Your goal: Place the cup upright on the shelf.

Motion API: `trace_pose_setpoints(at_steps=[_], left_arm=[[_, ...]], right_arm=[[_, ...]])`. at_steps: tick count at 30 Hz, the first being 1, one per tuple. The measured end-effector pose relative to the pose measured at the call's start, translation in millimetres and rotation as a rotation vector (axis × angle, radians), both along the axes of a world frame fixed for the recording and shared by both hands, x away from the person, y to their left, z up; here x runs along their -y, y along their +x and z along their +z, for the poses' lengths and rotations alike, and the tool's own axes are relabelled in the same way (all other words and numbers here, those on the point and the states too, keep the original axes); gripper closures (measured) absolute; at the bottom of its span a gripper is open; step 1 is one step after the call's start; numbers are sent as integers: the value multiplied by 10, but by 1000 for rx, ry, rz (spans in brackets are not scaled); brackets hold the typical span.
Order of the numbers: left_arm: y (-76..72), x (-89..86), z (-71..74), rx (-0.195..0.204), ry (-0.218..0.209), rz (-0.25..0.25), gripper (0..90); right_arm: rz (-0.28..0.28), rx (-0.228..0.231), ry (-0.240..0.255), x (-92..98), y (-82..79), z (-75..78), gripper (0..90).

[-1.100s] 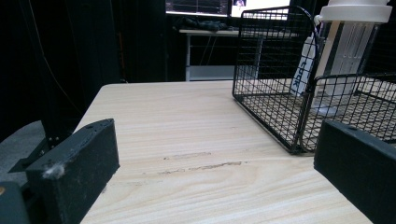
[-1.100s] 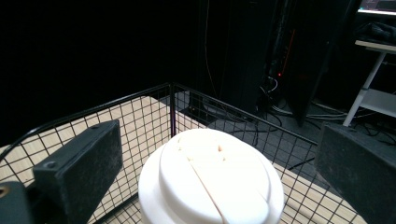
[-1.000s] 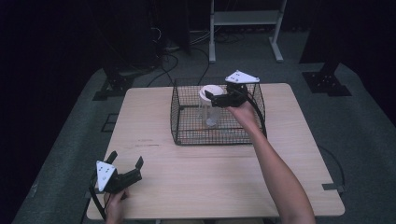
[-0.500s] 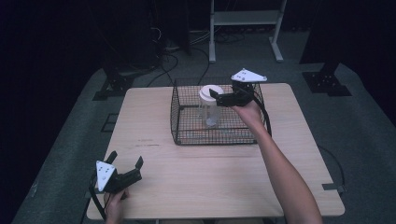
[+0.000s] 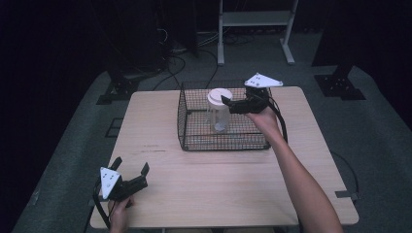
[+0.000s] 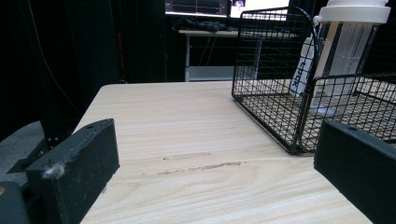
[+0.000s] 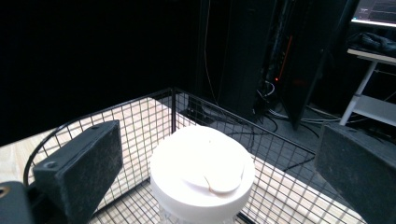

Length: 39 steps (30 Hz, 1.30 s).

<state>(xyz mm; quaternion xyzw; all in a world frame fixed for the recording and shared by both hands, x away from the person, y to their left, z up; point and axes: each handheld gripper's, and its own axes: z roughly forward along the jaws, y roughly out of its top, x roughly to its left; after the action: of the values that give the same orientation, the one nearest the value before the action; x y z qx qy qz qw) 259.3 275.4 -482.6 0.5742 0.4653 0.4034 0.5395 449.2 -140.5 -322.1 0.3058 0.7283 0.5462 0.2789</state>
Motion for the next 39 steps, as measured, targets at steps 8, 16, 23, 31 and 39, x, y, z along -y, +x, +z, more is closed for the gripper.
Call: trace_pose_setpoints(at_steps=[8, 16, 23, 31, 39], left_arm=[[0, 3, 0, 0, 5, -1, 0], [4, 0, 0, -5, 5, -3, 0], [3, 8, 1, -3, 13, 0, 0], [3, 10, 0, -2, 10, 0, 0], [3, 10, 1, -2, 14, 0, 0]], right_arm=[[14, 0, -15, 69, -107, 79, 6], [25, 17, 1, 192, -265, 112, 6], [22, 9, -1, 307, -360, 65, 6], [15, -1, -5, 441, -448, -1, 6], [11, -9, -10, 560, -562, -52, 6]])
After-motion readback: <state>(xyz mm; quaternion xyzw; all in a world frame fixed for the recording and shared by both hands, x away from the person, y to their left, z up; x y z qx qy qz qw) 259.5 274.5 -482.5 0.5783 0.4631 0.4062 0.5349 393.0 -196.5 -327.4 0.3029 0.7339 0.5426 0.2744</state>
